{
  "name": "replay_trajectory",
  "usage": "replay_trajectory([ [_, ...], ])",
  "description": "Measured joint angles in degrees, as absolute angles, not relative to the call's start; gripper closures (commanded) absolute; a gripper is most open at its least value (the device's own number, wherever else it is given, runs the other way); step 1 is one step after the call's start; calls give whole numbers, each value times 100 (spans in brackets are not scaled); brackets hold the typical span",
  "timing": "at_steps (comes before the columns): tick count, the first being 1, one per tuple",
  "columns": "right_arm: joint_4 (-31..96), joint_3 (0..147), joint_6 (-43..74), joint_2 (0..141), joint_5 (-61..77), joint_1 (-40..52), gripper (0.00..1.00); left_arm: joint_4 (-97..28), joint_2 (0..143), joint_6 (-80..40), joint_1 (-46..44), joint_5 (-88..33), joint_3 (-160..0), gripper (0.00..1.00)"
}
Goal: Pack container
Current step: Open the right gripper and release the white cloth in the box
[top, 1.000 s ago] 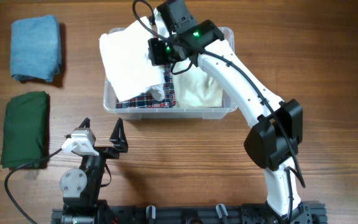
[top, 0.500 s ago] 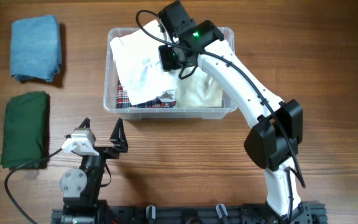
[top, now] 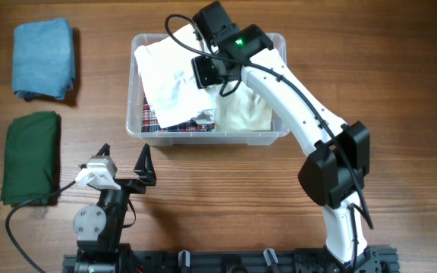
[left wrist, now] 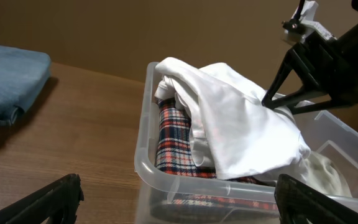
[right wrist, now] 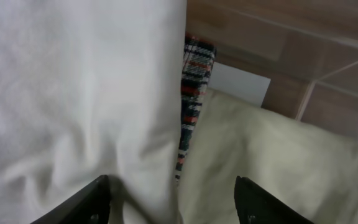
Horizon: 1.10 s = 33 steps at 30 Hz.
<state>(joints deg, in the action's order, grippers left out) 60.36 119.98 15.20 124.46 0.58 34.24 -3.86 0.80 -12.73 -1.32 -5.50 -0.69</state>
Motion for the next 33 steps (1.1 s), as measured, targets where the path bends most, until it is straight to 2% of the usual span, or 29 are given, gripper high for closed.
replay_trajectory([
  [7, 6136, 12001, 1411, 11959, -75, 3391, 37, -386, 80, -1273, -132, -550, -69, 0],
  [10, 6440, 12014, 1382, 11730, -207, 3330, 44, -386, 80, -1273, -132, -550, -69, 0],
  [13, 6646, 12014, 1372, 11644, -309, 3214, 80, -386, 80, -1273, -132, -550, -69, 0],
  [15, 6646, 11924, 1356, 11644, -351, 3157, 95, -386, 80, -1273, -132, -550, -69, 0],
  [33, 6049, 10630, 1356, 11646, 108, 3323, 96, -386, 80, -1273, -132, -548, -69, 0],
])
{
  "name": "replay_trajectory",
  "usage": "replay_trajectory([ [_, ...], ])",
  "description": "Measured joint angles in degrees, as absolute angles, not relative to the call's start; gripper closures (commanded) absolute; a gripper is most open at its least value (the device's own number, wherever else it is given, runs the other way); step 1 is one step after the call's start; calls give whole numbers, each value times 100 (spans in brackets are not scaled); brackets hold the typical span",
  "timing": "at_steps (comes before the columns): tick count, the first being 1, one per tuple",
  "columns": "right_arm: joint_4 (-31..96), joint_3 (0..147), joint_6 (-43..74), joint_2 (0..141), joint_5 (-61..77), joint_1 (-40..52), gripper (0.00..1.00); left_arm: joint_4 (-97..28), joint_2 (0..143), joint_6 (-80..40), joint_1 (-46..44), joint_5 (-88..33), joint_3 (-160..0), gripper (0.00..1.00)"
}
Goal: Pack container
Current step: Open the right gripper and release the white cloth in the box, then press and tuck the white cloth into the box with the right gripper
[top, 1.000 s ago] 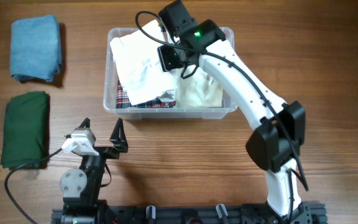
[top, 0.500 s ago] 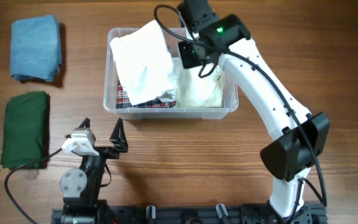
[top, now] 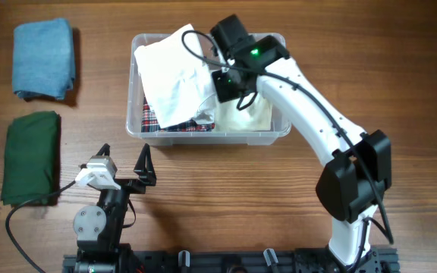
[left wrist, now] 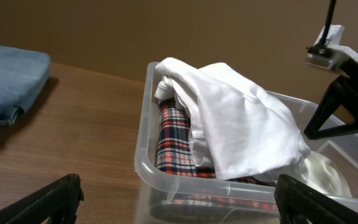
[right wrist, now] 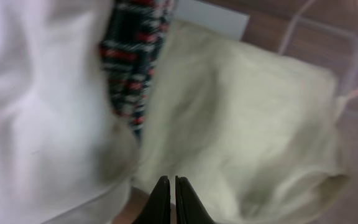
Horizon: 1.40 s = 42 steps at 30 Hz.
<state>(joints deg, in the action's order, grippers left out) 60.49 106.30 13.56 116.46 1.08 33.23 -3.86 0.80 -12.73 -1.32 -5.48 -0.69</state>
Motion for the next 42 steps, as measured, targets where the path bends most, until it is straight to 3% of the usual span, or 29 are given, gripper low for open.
replay_trajectory([
  [16, 5806, 10619, 1649, 11646, 193, 4032, 96, -386, 80, -1273, -132, -550, -69, 0],
  [17, 5765, 10619, 1664, 11646, 193, 4066, 91, -386, 80, -1273, -132, -550, -69, 0],
  [20, 5730, 10619, 1747, 11646, 196, 4123, 56, -386, 80, -1273, -132, -550, -69, 0],
  [23, 5730, 10619, 1750, 11646, 207, 4134, 40, -386, 80, -1273, -132, -548, -69, 0],
  [36, 5765, 10619, 1791, 11646, 298, 4132, 40, -386, 80, -1273, -132, -550, -69, 0],
  [42, 5784, 10619, 1741, 11483, 298, 3994, 33, -386, 80, -1273, -132, -550, -69, 0],
])
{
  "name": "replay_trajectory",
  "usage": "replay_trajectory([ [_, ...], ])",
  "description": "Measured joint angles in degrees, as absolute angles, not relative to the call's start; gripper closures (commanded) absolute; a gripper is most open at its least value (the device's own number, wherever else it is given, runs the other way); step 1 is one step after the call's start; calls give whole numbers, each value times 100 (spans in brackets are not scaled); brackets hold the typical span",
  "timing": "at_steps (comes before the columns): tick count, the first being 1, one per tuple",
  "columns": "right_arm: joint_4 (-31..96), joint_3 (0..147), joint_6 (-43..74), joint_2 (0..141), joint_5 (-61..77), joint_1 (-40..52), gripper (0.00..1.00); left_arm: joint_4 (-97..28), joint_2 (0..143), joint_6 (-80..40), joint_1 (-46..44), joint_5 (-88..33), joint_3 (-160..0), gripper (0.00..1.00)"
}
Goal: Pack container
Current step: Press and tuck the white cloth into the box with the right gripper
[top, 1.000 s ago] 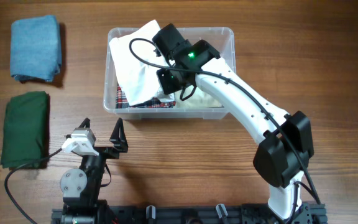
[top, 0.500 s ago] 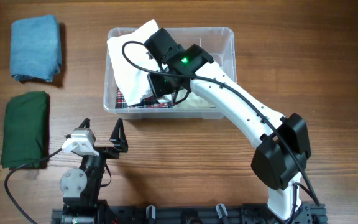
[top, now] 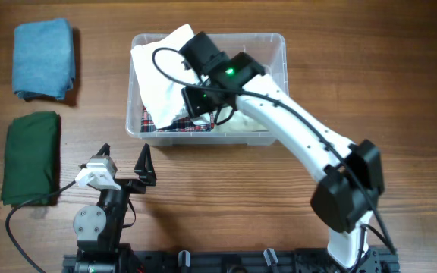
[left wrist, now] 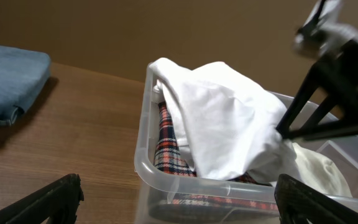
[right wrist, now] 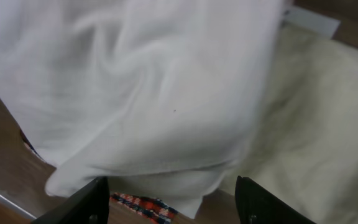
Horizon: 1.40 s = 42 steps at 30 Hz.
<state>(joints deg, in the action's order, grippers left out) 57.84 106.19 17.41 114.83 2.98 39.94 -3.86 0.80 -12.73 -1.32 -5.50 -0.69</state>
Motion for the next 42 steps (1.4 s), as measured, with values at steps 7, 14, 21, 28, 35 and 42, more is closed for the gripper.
replay_trajectory([
  [7, 5725, 10619, 1695, 11013, 165, 3424, 69, -386, 80, -1273, -132, -550, -69, 0],
  [14, 5645, 10619, 1660, 11351, 82, 2974, 81, -386, 80, -1273, -132, -550, -69, 0],
  [21, 5658, 10608, 1616, 12007, 281, 3072, 80, -386, 80, -1273, -132, -548, -69, 0],
  [28, 5804, 10608, 1612, 12033, 491, 3286, 72, -386, 80, -1273, -132, -550, -69, 0],
  [35, 5920, 10608, 1614, 12033, 600, 3664, 64, -386, 80, -1273, -132, -550, -69, 0],
  [42, 6012, 10608, 1619, 12033, 604, 3868, 54, -386, 80, -1273, -132, -550, -69, 0],
])
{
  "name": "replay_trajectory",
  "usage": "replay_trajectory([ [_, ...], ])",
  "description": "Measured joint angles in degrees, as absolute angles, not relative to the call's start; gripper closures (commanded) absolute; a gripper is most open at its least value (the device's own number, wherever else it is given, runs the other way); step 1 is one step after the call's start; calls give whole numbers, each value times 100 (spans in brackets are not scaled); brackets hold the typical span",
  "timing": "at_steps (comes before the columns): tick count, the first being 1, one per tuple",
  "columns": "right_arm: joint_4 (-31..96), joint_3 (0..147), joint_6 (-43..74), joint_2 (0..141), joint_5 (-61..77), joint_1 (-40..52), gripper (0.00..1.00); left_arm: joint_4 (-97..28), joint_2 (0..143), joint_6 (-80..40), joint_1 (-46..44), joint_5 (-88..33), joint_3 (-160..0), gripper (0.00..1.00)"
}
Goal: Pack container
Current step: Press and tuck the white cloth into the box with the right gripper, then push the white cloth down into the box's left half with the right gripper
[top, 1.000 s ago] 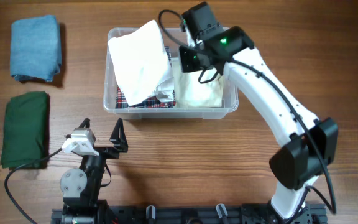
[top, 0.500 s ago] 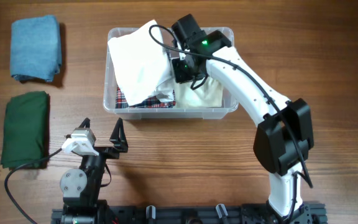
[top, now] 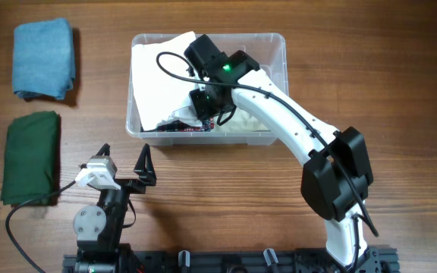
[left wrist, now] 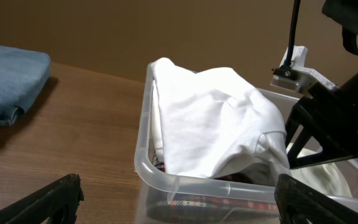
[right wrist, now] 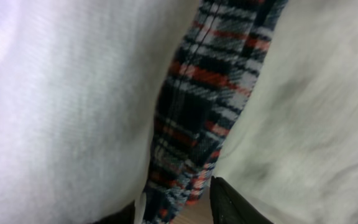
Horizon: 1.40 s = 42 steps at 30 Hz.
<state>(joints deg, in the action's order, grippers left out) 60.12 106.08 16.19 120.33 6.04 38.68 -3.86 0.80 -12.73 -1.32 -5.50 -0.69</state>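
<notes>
A clear plastic container holds a white cloth on its left, a plaid cloth beneath it and a cream cloth on its right. My right gripper is low inside the box. Its fingers stand half closed around the plaid cloth's fold, between white and cream; the left finger is mostly hidden. My left gripper rests open in front of the box, holding nothing. From the left wrist view the white cloth drapes over the box's near corner.
A folded blue cloth lies at the far left of the wooden table, with a folded dark green cloth below it. The right arm reaches over the box's front wall from the right.
The white cloth has sunk flatter and now covers most of the plaid on the left. My right gripper went from open over the white cloth to low on the plaid fold, its fingers closer together.
My right gripper was open over the white cloth at the back of the box. Then it was shut above the cream cloth. Then it was open over the white cloth, which had shifted left. Now the white cloth lies lower and the gripper is on the plaid.
</notes>
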Motion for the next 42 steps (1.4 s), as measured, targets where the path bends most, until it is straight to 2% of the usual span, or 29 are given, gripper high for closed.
replay_trajectory([
  [8, 6208, 10608, 1621, 12033, 626, 3870, 44, -386, 80, -1273, -132, -550, -69, 0],
  [12, 6215, 10608, 1603, 12033, 639, 3870, 30, -386, 80, -1273, -132, -550, -69, 0],
  [14, 6228, 10608, 1599, 12033, 620, 3870, 15, -386, 80, -1273, -132, -550, -69, 0],
  [15, 6241, 10608, 1581, 12033, 591, 3870, 12, -386, 80, -1273, -132, -550, -69, 0],
  [19, 6331, 10608, 1579, 12033, 355, 3817, 11, -386, 80, -1273, -132, -550, -69, 0],
  [21, 6375, 10608, 1573, 12033, 248, 3706, 14, -386, 80, -1273, -132, -548, -69, 0],
  [25, 6388, 10608, 1485, 12033, 148, 3258, 26, -386, 80, -1273, -132, -550, -69, 1],
  [28, 6416, 10645, 1347, 12033, 99, 3006, 42, -386, 80, -1273, -132, -550, -69, 0],
  [29, 6434, 10700, 1337, 12033, 91, 2932, 50, -386, 80, -1273, -132, -550, -69, 0],
  [32, 6405, 10967, 1197, 12029, 84, 2856, 84, -386, 80, -1275, -132, -550, -69, 0],
  [33, 6337, 11063, 1129, 12018, 119, 2864, 92, -386, 80, -1273, -132, -550, -69, 0],
  [34, 6250, 11124, 1061, 11998, 176, 2877, 96, -386, 80, -1273, -132, -548, -69, 0],
  [42, 5408, 11303, 760, 11773, 683, 3354, 96, -388, 80, -1273, -132, -548, -69, 0],
])
